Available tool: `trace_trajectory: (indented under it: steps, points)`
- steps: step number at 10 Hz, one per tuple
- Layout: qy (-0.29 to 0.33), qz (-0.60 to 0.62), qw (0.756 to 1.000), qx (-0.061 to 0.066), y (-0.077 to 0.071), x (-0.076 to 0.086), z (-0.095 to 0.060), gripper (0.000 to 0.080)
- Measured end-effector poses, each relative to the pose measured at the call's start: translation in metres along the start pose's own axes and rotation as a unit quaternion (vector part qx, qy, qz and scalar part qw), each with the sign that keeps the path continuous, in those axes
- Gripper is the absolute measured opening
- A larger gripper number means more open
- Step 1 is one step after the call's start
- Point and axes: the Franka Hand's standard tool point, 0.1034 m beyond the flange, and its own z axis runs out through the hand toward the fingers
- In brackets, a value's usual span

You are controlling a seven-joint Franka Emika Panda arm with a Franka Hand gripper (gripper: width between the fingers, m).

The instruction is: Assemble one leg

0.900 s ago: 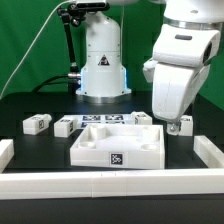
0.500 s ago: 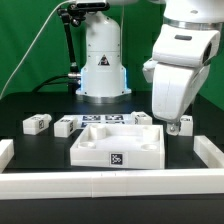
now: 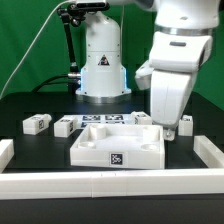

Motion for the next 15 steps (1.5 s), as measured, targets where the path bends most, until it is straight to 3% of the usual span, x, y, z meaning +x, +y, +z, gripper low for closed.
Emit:
trace_trajectory:
  steps: [1, 2, 3, 4, 10, 11, 12, 13, 15]
  points:
    - [0.008, -0.030, 0.999, -0.012, -0.002, -0.007, 0.005, 0.0650]
    - [0.028, -0.055, 0.997, -0.047, 0.001, -0.016, 0.005, 0.0650]
    - [0.039, -0.062, 0.995, -0.074, -0.005, -0.026, 0.004, 0.0650]
    - [0.038, -0.060, 0.995, -0.076, -0.012, -0.034, 0.004, 0.0650]
    - [0.038, -0.058, 0.995, -0.074, -0.012, -0.033, 0.008, 0.0650]
    - [0.046, -0.066, 0.992, -0.093, -0.017, -0.036, 0.009, 0.0650]
    - [0.050, -0.071, 0.991, -0.105, -0.037, -0.045, 0.012, 0.0650]
    - [0.048, -0.072, 0.991, -0.105, -0.053, -0.053, 0.014, 0.0650]
    - [0.043, -0.071, 0.992, -0.097, -0.067, -0.061, 0.017, 0.0650]
